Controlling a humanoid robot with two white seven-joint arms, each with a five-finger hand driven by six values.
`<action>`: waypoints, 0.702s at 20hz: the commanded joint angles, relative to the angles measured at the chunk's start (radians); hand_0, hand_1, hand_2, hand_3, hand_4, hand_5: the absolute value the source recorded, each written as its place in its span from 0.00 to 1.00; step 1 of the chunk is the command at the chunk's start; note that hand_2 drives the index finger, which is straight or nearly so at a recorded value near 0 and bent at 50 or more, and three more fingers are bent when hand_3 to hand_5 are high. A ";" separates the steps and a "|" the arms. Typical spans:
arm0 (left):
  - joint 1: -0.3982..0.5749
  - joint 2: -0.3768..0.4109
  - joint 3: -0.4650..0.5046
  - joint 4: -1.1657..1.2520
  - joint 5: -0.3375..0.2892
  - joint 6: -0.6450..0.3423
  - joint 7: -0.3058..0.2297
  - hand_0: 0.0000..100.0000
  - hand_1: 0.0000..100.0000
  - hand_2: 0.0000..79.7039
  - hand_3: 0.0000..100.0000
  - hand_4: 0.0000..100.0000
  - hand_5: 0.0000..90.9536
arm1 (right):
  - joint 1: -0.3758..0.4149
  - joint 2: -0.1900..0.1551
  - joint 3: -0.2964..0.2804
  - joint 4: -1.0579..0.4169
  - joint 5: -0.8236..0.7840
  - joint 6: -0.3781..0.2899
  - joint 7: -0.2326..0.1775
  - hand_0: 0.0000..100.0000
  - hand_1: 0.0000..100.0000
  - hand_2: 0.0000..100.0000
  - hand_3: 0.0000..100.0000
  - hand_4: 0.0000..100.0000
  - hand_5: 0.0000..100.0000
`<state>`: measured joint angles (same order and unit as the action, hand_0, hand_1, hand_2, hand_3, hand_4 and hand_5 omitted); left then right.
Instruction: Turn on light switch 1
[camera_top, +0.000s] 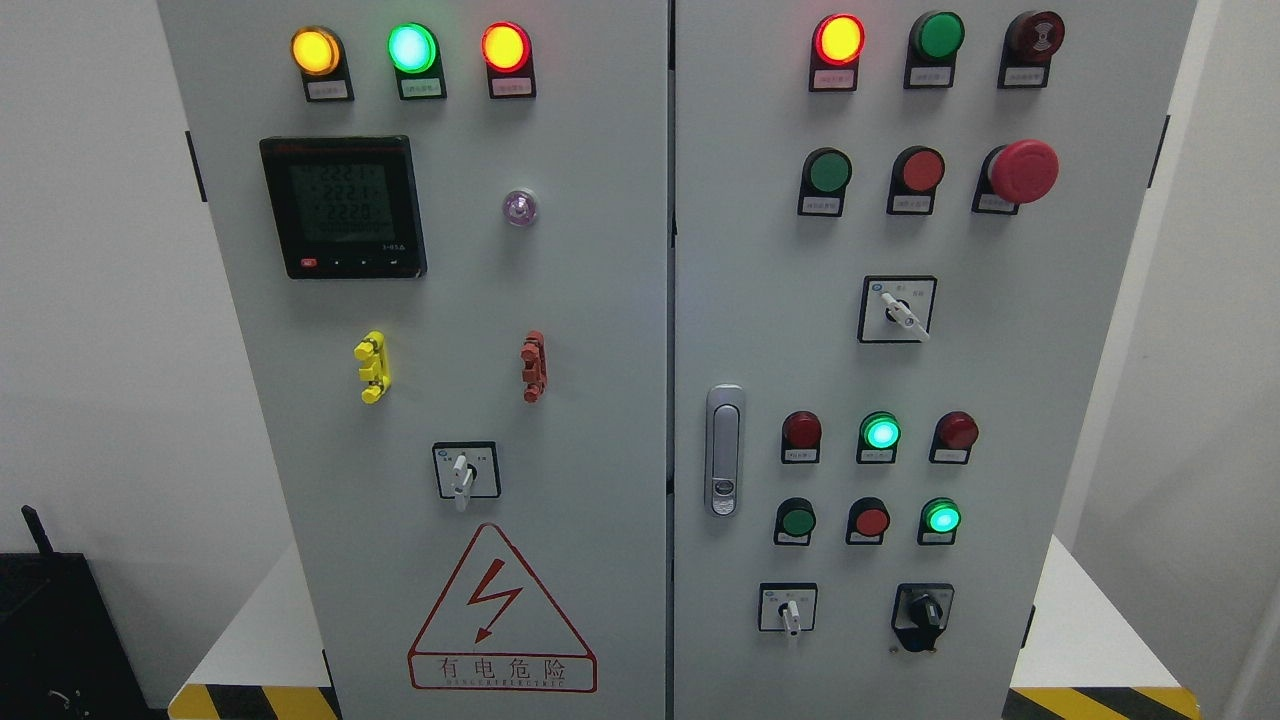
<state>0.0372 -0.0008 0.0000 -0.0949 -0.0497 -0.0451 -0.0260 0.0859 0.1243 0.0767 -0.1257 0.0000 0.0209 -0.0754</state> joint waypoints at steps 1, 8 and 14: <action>0.094 -0.008 0.006 -0.313 -0.006 -0.006 0.003 0.14 0.00 0.00 0.00 0.00 0.00 | 0.000 0.000 0.000 0.000 -0.025 0.001 0.000 0.00 0.00 0.00 0.00 0.00 0.00; 0.240 0.068 0.014 -0.714 -0.027 -0.021 -0.014 0.16 0.00 0.00 0.00 0.00 0.00 | 0.000 0.000 0.000 0.000 -0.025 0.001 0.000 0.00 0.00 0.00 0.00 0.00 0.00; 0.302 0.096 0.075 -1.026 -0.030 -0.044 -0.049 0.18 0.04 0.00 0.00 0.08 0.00 | 0.000 0.000 0.000 0.000 -0.025 0.001 0.000 0.00 0.00 0.00 0.00 0.00 0.00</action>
<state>0.2668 0.0456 0.0085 -0.6247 -0.0759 -0.0735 -0.0602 0.0859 0.1243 0.0767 -0.1258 0.0000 0.0209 -0.0754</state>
